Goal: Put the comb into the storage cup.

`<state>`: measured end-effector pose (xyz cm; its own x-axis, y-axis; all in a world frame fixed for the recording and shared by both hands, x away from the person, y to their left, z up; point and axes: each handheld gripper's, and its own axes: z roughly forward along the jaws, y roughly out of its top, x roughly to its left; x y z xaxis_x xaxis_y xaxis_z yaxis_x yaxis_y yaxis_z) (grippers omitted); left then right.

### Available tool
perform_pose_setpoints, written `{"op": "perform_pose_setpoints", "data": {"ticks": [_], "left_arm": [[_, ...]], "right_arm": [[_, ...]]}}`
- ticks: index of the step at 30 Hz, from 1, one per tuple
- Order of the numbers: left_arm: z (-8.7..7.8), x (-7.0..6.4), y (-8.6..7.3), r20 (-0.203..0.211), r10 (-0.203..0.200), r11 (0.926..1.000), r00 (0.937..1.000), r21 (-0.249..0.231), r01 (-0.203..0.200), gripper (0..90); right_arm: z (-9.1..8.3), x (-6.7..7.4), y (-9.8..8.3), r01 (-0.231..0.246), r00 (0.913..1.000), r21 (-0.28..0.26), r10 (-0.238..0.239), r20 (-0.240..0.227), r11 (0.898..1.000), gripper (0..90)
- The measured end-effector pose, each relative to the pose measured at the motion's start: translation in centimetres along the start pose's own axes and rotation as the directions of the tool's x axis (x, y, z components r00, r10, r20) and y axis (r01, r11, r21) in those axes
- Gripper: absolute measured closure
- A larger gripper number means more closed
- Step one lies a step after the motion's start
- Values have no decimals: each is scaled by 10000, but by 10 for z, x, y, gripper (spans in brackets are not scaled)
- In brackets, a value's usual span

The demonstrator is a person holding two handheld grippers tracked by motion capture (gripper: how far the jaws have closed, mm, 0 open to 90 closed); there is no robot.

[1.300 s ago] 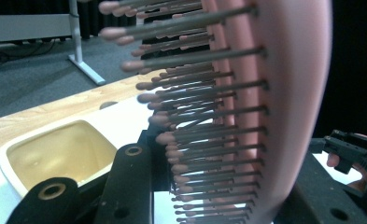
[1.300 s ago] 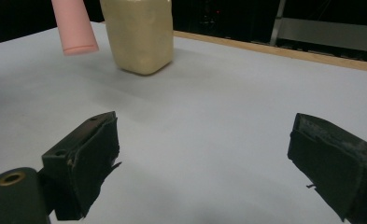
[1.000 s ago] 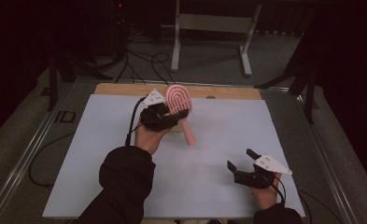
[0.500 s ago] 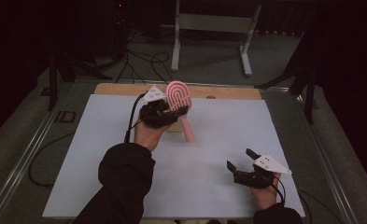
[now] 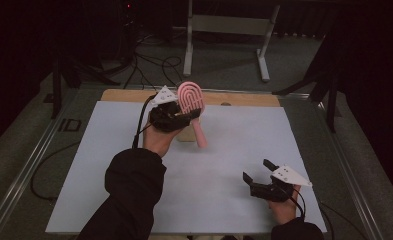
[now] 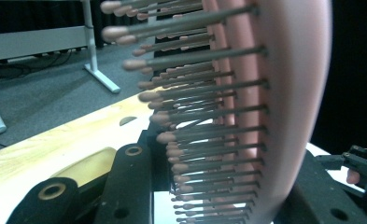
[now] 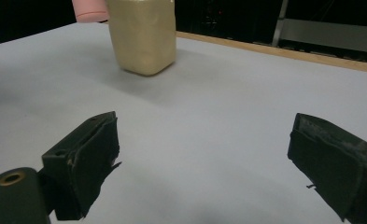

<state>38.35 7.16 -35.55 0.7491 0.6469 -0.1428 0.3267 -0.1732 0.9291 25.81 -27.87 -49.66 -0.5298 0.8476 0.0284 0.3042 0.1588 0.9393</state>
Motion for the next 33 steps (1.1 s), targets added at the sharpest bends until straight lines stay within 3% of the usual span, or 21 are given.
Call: {"op": "perform_pose_setpoints", "data": {"ticks": [18,33], "left_arm": [[2,5,11,-318,203,9998,9993,-14,-204,643],[5,7,16,-528,8,9997,9986,-245,-21,643]], "right_arm": [[0,1,0,17,10000,16,-17,3,10000,85],[1,1,0,57,10000,22,-57,-16,10000,85]]}}
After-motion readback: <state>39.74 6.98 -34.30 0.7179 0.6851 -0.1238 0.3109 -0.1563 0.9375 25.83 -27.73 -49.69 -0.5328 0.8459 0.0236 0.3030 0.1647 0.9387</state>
